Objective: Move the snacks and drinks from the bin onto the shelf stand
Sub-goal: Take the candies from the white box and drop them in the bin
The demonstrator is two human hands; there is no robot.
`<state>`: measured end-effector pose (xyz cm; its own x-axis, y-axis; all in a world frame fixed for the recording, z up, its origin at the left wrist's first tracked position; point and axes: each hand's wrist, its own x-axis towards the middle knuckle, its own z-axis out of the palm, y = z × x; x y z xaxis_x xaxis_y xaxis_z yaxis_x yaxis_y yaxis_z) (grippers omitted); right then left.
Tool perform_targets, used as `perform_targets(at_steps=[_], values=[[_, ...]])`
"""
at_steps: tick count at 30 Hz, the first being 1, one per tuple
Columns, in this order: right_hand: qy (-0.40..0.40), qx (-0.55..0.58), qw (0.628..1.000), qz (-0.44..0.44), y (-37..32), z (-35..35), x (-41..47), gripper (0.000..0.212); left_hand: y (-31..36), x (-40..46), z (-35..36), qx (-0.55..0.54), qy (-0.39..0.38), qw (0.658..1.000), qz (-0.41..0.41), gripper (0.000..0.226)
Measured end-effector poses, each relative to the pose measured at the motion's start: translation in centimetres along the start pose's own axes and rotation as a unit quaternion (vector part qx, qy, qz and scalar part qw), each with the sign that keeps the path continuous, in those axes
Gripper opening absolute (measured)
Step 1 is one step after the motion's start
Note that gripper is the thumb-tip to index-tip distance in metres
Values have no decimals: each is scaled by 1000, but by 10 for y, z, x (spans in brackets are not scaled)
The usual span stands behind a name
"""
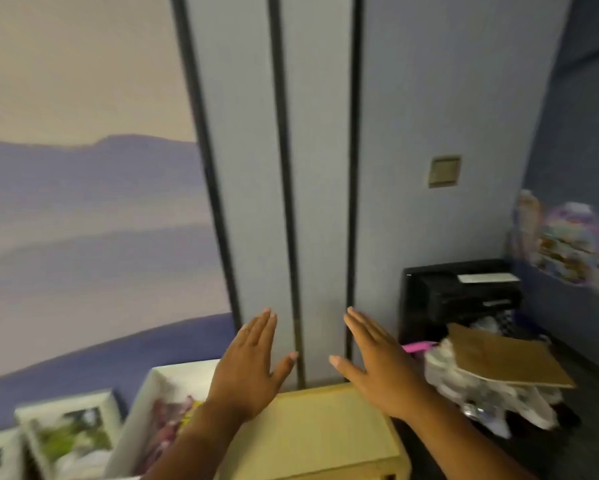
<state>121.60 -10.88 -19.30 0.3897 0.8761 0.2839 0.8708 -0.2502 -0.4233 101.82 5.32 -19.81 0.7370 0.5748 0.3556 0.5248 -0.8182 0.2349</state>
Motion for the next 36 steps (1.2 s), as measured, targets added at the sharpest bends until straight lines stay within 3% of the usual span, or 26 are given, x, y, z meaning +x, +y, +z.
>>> perform_targets(at_steps=[5,7,12,15,20,28,36], values=[[-30,13,997,-67,-130,79,42,97,-138,-70,-64,31,13,996,-82,103],[-56,18,995,-83,-174,106,53,90,-186,-96,-83,25,8,993,-114,105],[-97,15,990,-99,-236,158,74,88,-267,-134,-98,16,-2,988,-157,101],[-118,2,989,-86,-245,177,84,86,-287,-139,-91,16,-11,986,-168,106],[-142,2,988,-65,-234,207,101,85,-312,-122,-58,12,-44,986,-161,87],[-191,40,980,-26,-201,277,138,84,-341,-77,6,-4,-109,983,-146,86],[-251,61,966,5,-192,372,159,82,-365,-68,86,-75,-205,954,-206,92]])
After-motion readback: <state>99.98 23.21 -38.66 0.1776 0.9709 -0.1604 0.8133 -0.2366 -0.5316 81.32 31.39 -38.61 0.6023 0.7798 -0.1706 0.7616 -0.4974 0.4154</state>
